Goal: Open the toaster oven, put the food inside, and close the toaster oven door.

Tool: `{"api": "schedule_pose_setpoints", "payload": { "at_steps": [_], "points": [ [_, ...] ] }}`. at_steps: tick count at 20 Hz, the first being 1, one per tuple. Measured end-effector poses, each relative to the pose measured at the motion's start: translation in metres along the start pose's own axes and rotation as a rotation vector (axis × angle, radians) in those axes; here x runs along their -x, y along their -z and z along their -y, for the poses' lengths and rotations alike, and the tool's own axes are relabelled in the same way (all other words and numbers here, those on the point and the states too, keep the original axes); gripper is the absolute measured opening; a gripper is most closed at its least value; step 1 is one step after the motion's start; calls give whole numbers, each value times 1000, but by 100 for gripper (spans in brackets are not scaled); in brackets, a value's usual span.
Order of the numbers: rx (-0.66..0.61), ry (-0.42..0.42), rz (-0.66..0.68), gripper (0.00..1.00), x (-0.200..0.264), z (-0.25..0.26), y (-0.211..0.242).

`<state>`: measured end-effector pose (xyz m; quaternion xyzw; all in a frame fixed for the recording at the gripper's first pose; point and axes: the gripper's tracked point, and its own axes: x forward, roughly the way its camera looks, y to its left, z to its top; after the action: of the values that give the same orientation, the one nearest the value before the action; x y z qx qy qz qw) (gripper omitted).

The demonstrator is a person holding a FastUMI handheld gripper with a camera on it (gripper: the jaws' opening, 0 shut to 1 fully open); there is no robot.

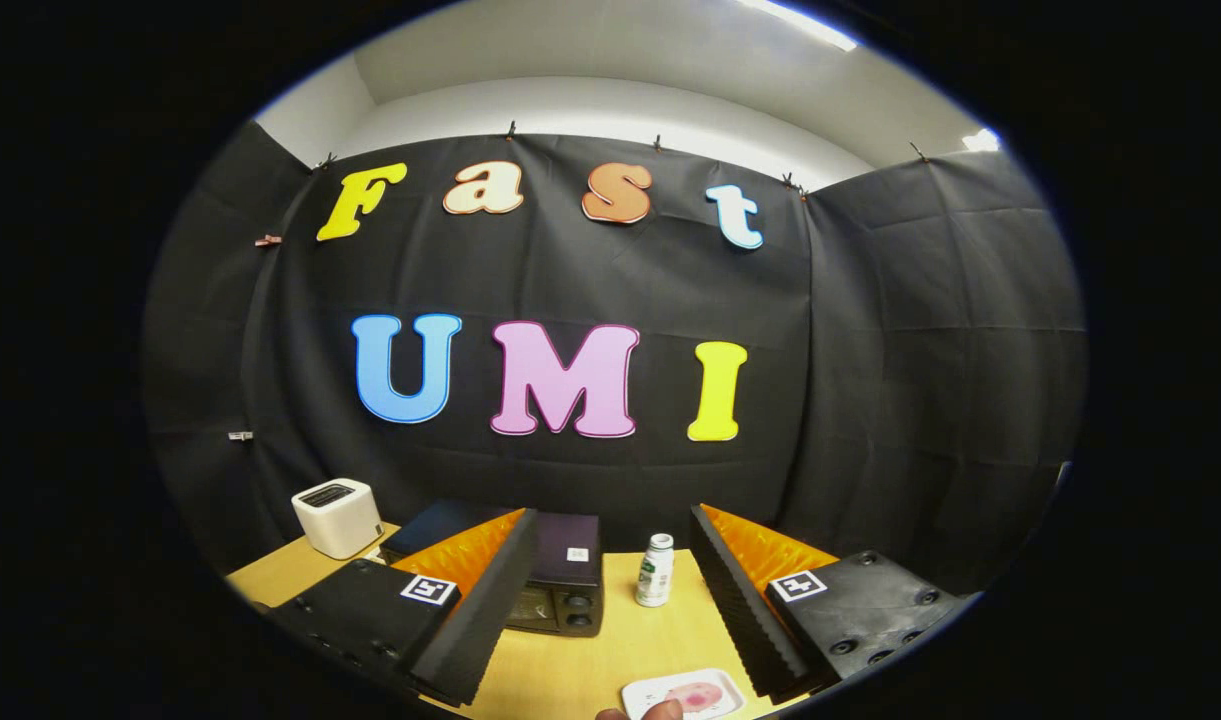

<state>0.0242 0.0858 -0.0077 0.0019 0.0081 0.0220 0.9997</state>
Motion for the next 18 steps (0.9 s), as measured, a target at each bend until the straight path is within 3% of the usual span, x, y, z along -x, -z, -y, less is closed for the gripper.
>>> {"api": "schedule_pose_setpoints", "payload": {
  "at_steps": [4, 11, 18],
  "points": [
    [-40, -47, -53, 98, -31, -64, 26],
    [-57, -90, -224, 98, -95, -155, 114],
    [-34, -61, -410, 98, -138, -186, 209]
  ]
}}
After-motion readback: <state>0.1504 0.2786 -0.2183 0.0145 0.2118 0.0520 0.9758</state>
